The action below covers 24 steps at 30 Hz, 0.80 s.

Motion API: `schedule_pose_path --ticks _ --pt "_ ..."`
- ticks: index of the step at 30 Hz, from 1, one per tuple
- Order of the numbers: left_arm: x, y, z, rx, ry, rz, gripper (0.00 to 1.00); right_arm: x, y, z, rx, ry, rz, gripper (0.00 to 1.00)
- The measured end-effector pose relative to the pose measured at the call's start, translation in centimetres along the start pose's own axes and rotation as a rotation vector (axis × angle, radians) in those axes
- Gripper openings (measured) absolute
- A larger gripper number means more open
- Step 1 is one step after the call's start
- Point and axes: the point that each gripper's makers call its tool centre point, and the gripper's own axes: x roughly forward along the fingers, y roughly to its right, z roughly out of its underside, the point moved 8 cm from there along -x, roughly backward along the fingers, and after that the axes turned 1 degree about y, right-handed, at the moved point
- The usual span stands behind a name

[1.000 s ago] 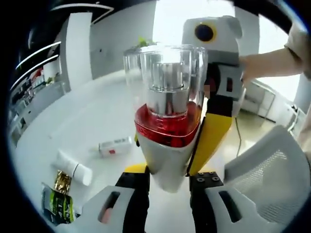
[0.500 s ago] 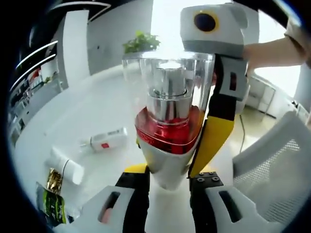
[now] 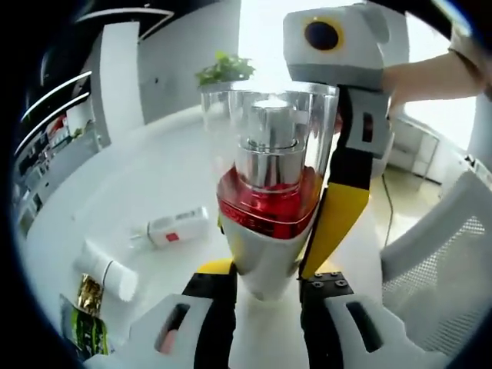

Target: Arrange the skincare products in the storage area until every visible bottle or jar stands upright without overlapping.

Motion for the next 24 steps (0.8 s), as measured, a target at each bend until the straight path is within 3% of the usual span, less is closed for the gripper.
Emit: schedule_pose_path --ticks 12,24 --pt "1.6 -2.0 -1.1 0.018 0.011 -0.006 0.28 -0.3 3.0 0.0 -0.014 -0.026 -0.03 0.29" --pt "3.4 -4.8 -2.3 0.044 0.008 -0.021 0.29 -0.1 6.7 -0.1 0.032 -0.031 -0.037 0.3"
